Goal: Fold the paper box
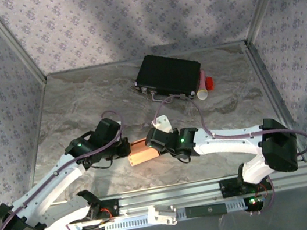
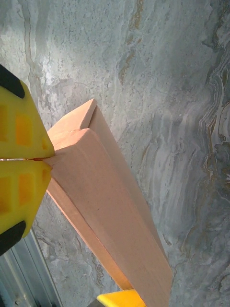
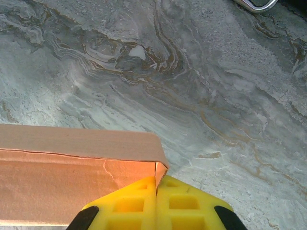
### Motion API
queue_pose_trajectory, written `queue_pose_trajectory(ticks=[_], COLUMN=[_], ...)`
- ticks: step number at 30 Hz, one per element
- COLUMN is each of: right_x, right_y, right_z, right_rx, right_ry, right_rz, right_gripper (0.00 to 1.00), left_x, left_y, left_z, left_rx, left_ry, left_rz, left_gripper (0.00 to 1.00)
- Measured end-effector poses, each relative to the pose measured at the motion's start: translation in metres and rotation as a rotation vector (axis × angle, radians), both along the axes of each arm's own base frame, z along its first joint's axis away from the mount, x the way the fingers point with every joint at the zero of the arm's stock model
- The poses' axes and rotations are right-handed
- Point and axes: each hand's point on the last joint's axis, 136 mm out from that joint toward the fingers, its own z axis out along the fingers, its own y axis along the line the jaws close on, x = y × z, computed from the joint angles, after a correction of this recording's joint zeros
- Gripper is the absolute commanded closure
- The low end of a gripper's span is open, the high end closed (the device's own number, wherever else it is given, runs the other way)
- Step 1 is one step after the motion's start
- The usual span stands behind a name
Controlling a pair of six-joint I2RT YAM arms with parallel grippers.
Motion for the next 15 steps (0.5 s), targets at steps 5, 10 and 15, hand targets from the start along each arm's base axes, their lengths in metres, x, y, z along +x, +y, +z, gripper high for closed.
queue_pose_trajectory(ticks=[5, 10, 15], right_x=[-0.0003, -0.0006, -0.0007], right_y=[-0.0007, -0.0015, -0.0025], right_z=[0.0010, 0.0017, 0.0013], right_rx=[-0.014, -0.024, -0.030], right_ry=[0.002, 0.003, 0.004], right_rz=[0.007, 0.012, 0.013], right_gripper=[1.00, 1.00, 1.00], left_x=[0.0003, 0.0003, 0.0005], left_y=[0.0001, -0.0001, -0.0010], left_z=[-0.0002, -0.0010, -0.0004], left_rx=[-0.010, -0.015, -0.022], left_ry=[0.011, 0.022, 0.029], left_rz=[0.001, 0.003, 0.002], left_gripper=[0.93, 0.92, 0.92])
